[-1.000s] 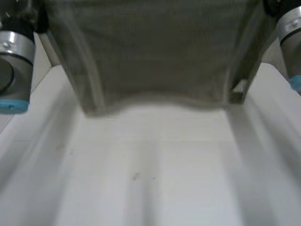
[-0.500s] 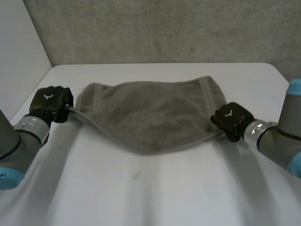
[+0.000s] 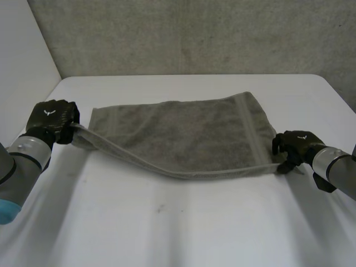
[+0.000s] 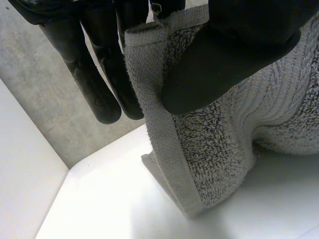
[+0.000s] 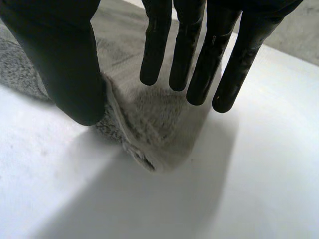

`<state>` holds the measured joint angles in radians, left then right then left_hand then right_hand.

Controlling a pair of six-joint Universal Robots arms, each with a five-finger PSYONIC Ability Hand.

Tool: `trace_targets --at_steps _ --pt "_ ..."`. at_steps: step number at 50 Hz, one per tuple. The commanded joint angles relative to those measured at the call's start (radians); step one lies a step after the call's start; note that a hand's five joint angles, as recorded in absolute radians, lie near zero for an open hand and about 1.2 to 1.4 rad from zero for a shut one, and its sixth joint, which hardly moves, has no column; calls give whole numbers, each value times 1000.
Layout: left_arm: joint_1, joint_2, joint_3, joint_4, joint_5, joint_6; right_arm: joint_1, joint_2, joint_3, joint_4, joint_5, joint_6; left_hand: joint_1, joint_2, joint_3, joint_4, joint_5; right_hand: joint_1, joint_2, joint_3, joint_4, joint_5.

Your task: Fold the towel.

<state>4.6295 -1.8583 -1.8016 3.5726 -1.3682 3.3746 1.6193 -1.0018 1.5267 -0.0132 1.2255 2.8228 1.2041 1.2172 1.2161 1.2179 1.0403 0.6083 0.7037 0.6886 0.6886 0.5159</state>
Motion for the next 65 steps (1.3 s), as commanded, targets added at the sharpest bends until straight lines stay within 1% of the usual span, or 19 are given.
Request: trace_targets --at_steps 1,2,3,9,12,14,17,19,20,22,27,32,35,40,42,45,47,55,65 --pt "-3 -1 -1 0 0 0 -13 31 -2 10 6 -11 192 179 180 178 181 416 321 336 336 334" --pt "-5 -1 -1 0 0 0 -18 26 1 10 6 -13 192 179 180 178 181 692 597 612 612 610" --pt "-6 -1 -4 -3 0 2 -22 17 3 13 6 -13 192 179 180 178 181 787 692 707 707 705" --pt "-9 21 -15 -46 0 12 -47 -51 23 71 -11 -37 192 179 180 178 181 788 693 708 708 706" --pt "-9 57 -30 -107 1 14 -79 -132 50 136 -55 -117 192 179 180 178 181 788 693 708 708 706" --pt "0 108 -44 -182 1 15 -120 -208 73 261 -102 -240 192 179 180 178 181 788 693 708 708 706" --pt "6 139 -50 -229 1 17 -141 -245 78 346 -118 -307 192 179 180 178 181 788 693 708 708 706" --pt "41 212 -70 -337 4 40 -188 -332 78 523 -132 -426 192 179 180 178 181 788 693 708 708 706" --pt "41 212 -70 -337 4 40 -188 -333 78 524 -132 -427 192 179 180 178 181 788 693 708 708 706" --pt "69 304 -94 -460 15 83 -235 -412 84 677 -138 -535 192 179 180 178 181 788 693 708 708 706" --pt "84 402 -113 -551 49 114 -265 -472 64 777 -144 -663 192 179 180 178 181 788 693 708 708 706" --pt "104 401 -102 -534 100 114 -256 -463 -3 707 -152 -605 192 179 180 178 181 788 693 708 708 706" --pt "103 327 -82 -480 110 112 -231 -383 -62 619 -146 -511 192 179 180 178 181 788 693 708 708 706" --pt "69 140 16 -356 96 115 -75 -204 -211 512 -97 -416 192 179 180 178 181 788 693 708 708 706" --pt "16 29 112 -312 75 111 -9 -100 -294 472 -14 -390 192 179 180 178 181 788 693 708 708 706" --pt "-5 -35 165 -301 46 111 17 -52 -329 446 26 -384 192 179 180 178 181 788 693 708 708 706" --pt "-26 -149 266 -302 -24 108 57 30 -388 357 64 -373 192 179 180 178 181 788 693 708 708 706" --pt "-81 -335 431 -288 -92 117 96 166 -456 112 106 -353 192 179 180 178 181 788 693 708 708 706" --pt "-94 -437 524 -233 -131 117 122 270 -551 27 157 -353 192 179 180 178 181 788 693 708 708 706"
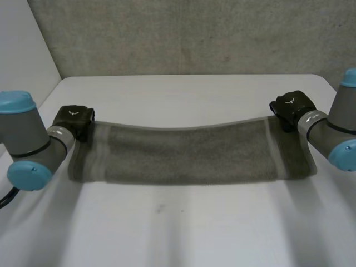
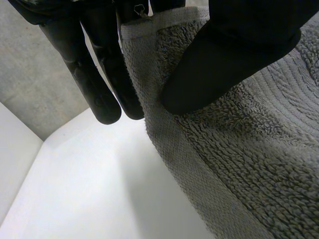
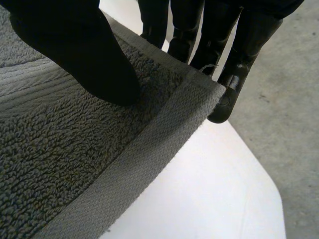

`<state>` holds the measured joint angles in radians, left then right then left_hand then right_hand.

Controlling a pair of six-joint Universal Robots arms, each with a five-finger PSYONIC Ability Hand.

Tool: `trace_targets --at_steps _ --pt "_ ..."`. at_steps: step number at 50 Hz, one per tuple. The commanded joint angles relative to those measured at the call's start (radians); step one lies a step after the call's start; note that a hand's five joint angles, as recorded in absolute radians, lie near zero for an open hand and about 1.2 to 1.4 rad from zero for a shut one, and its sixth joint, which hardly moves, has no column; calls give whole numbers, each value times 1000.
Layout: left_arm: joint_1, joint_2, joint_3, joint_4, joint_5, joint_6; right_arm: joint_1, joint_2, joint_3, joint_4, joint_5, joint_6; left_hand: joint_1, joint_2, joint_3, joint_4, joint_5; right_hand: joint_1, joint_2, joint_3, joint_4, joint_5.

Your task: Fold the towel.

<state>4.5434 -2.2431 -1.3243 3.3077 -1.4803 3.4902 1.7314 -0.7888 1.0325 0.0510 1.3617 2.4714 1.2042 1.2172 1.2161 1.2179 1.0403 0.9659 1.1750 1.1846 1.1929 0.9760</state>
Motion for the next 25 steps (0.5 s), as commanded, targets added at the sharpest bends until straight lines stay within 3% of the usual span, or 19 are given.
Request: trace_targets --at_steps 1,3,4,5,6,7,8,13,19,25 --pt "-7 -61 53 32 -17 1 8 72 -71 -46 17 -3 192 179 180 178 181 430 221 212 203 246" --pt "-9 -70 57 32 -14 3 10 86 -83 -56 19 -8 192 179 180 178 181 314 105 95 87 129" --pt "-9 -73 59 33 -12 3 10 98 -95 -66 22 -9 192 179 180 178 181 50 -160 -169 -178 -135" --pt "-10 -75 59 39 -11 3 10 109 -107 -77 27 -8 181 168 169 167 170 -37 -247 -256 -264 -222" --pt "-10 -75 59 52 -12 3 10 114 -118 -86 33 -3 -398 -411 -410 -411 -408 -428 -637 -646 -655 -612" --pt "-10 -75 59 52 -12 3 10 114 -118 -86 33 -3 -403 -416 -415 -417 -414 -432 -641 -650 -659 -616" --pt "-15 -75 54 62 -14 3 11 112 -121 -92 43 -2 -1030 -1043 -1042 -1043 -1040 -791 -1001 -1010 -1018 -976" --pt "-40 -55 37 72 -20 4 27 69 -94 -92 56 34 -1030 -1043 -1042 -1043 -1040 -791 -1001 -1010 -1018 -976" --pt "-49 51 -47 67 -20 3 20 -90 37 -94 36 123 -1030 -1043 -1042 -1043 -1040 -791 -1001 -1010 -1018 -976" --pt "-41 180 -165 64 -12 -8 10 -259 219 -59 -36 146 -1030 -1043 -1042 -1043 -1040 -791 -1001 -1010 -1018 -976"
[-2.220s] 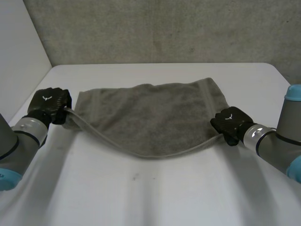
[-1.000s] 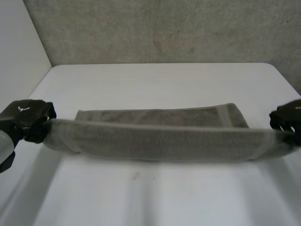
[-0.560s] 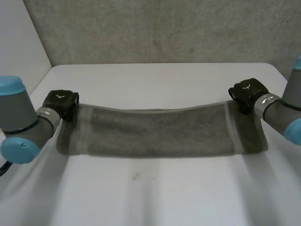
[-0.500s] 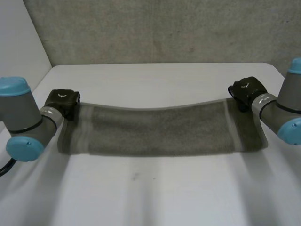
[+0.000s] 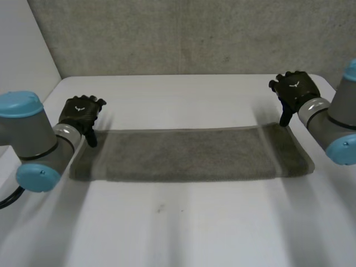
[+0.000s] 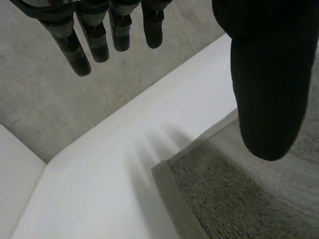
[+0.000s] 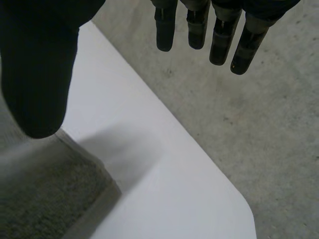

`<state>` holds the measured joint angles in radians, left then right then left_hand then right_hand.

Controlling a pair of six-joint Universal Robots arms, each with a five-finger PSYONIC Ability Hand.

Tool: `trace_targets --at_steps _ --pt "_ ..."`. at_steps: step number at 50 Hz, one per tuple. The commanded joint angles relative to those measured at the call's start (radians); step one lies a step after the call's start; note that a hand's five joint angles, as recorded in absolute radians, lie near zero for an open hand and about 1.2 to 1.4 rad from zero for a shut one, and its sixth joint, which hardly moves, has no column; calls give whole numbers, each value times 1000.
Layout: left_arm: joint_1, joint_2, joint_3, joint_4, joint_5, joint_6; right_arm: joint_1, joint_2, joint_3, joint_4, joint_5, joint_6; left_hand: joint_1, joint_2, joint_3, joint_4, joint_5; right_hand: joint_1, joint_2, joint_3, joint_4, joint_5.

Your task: Fold the towel.

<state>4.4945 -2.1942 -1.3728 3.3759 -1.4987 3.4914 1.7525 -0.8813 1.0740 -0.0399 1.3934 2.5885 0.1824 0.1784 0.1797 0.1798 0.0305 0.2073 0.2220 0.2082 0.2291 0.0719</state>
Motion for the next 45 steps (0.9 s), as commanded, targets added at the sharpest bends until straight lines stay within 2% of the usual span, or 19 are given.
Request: trace_targets --at_steps 1,4,6,10,12,18,22,31,36,38,39,41,45 --pt "12 171 -150 -4 8 -11 -33 -204 229 58 -89 29 -8 -4 -5 -5 -31 -33 -48 -34 -55 -72" --pt "17 244 -216 -4 14 -11 -89 -251 314 101 -126 29 -8 -4 -5 -5 -31 -23 -38 -24 -45 -62" --pt "23 298 -267 2 15 -11 -139 -271 403 114 -167 27 -8 -4 -5 -5 -31 112 97 111 90 73" --pt "25 344 -311 2 15 -15 -176 -272 489 94 -220 15 -8 -4 -5 -5 -31 201 186 200 179 161" --pt "25 359 -327 2 17 -23 -226 -271 567 28 -279 10 -8 -4 -5 -5 -31 247 233 246 226 208" --pt "26 376 -354 3 80 -115 -271 -234 635 -110 -339 9 -8 -4 -5 -5 -31 356 341 355 334 317" --pt "34 376 -356 3 92 -163 -274 -194 626 -133 -336 9 -8 -4 -5 -5 -31 444 429 443 422 405" --pt "37 378 -364 2 92 -167 -280 -168 621 -146 -332 4 -8 -4 -5 -5 -31 503 488 502 481 464" --pt "41 378 -367 3 94 -167 -280 -143 612 -143 -327 -48 -8 -4 -5 -5 -31 562 547 561 540 523" --pt "41 378 -368 3 94 -167 -283 -128 604 -143 -321 -83 -8 -4 -5 -5 -31 749 734 748 727 709" --pt "41 378 -368 3 94 -167 -283 -128 604 -143 -321 -83 -8 -4 -5 -5 -31 750 735 749 728 710" --pt "41 378 -368 3 94 -167 -289 -119 592 -143 -303 -100 -8 -4 -5 -5 -31 1186 1172 1185 1165 1147" --pt "41 380 -368 3 94 -167 -298 -119 581 -141 -271 -102 -8 -4 -5 -5 -31 1189 1174 1188 1167 1150"
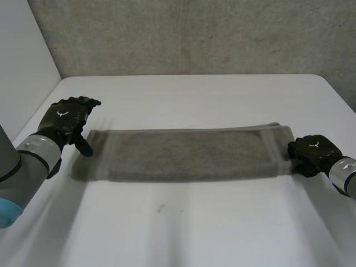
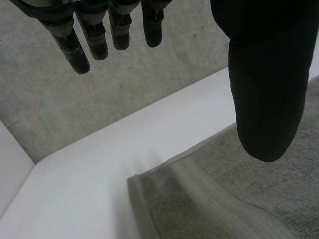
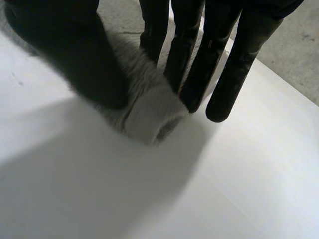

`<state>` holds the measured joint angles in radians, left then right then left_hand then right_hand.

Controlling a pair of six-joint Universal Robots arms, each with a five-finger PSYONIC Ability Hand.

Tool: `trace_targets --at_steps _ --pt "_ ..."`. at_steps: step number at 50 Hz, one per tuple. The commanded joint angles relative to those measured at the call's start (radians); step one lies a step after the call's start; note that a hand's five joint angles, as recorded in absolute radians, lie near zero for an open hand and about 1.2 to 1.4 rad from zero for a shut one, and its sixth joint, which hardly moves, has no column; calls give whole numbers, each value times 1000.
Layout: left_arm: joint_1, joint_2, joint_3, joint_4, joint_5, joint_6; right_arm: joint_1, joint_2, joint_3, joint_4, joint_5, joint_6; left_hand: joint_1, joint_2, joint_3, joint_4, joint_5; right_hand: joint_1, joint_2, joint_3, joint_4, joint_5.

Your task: Fold the towel.

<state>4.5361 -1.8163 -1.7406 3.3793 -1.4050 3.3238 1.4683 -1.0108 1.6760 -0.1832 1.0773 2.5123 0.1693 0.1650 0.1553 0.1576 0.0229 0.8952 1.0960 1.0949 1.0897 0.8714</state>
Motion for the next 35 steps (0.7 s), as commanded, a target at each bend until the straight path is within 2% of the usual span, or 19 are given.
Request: trace_targets --at_steps 1,5,7,10,12,14,19,21,23,24,26,27,28,29,31,32,34,35 --pt "0 3 0 0 0 0 -26 3 -22 2 68 -29 5 10 19 17 -23 501 300 301 307 350" --pt "0 11 -2 -1 0 0 -71 -12 -25 -4 115 -36 5 10 19 17 -23 501 300 301 307 350" --pt "0 15 -4 -1 0 0 -140 -28 -53 5 147 -59 5 10 19 17 -23 501 300 301 307 350" --pt "0 18 -4 -1 0 0 -180 -34 -65 13 156 -89 5 10 19 17 -23 501 300 301 307 350" --pt "0 22 -4 -1 -2 0 -264 -58 -87 19 167 -179 5 10 19 17 -23 501 300 301 307 350" --pt "1 23 -4 -1 -2 0 -293 -81 -102 24 167 -219 5 10 19 17 -23 501 300 301 307 350" --pt "1 29 -2 -1 -2 0 -269 -109 -179 54 174 -227 5 10 19 17 -23 501 300 301 307 350" --pt "1 29 -4 -3 -2 0 -229 -120 -217 71 182 -199 5 10 19 17 -23 501 300 301 307 350" --pt "1 31 -2 -3 -2 0 -116 -156 -283 108 193 -123 5 10 19 17 -23 501 300 301 307 350" --pt "1 31 -2 -3 -2 0 -115 -157 -283 108 193 -122 5 10 19 17 -23 501 300 301 307 350" --pt "0 40 -4 -3 -3 -1 19 -180 -327 126 193 -51 5 10 19 17 -23 501 300 301 307 350" --pt "0 40 -4 -3 -3 -1 20 -180 -328 126 193 -50 5 10 19 17 -23 501 300 301 307 350" --pt "0 45 -4 -3 -3 -1 102 -178 -340 126 191 -27 5 10 19 17 -23 501 300 301 307 350" --pt "0 45 -4 -3 -3 -1 102 -178 -340 126 191 -27 5 10 19 17 -23 501 300 301 307 350" --pt "0 51 -8 -6 -3 -1 290 -169 -346 120 185 -6 5 10 19 17 -23 501 300 301 307 350" --pt "0 51 -8 -6 -3 -1 291 -169 -346 120 185 -6 5 10 19 17 -23 501 300 301 307 350" --pt "-2 66 -14 -5 -2 -3 471 -128 -346 113 185 -9 5 10 19 17 -23 501 300 301 307 350" --pt "-2 66 -14 -5 -2 -3 472 -127 -346 113 185 -9 5 10 19 17 -23 501 300 301 307 350"
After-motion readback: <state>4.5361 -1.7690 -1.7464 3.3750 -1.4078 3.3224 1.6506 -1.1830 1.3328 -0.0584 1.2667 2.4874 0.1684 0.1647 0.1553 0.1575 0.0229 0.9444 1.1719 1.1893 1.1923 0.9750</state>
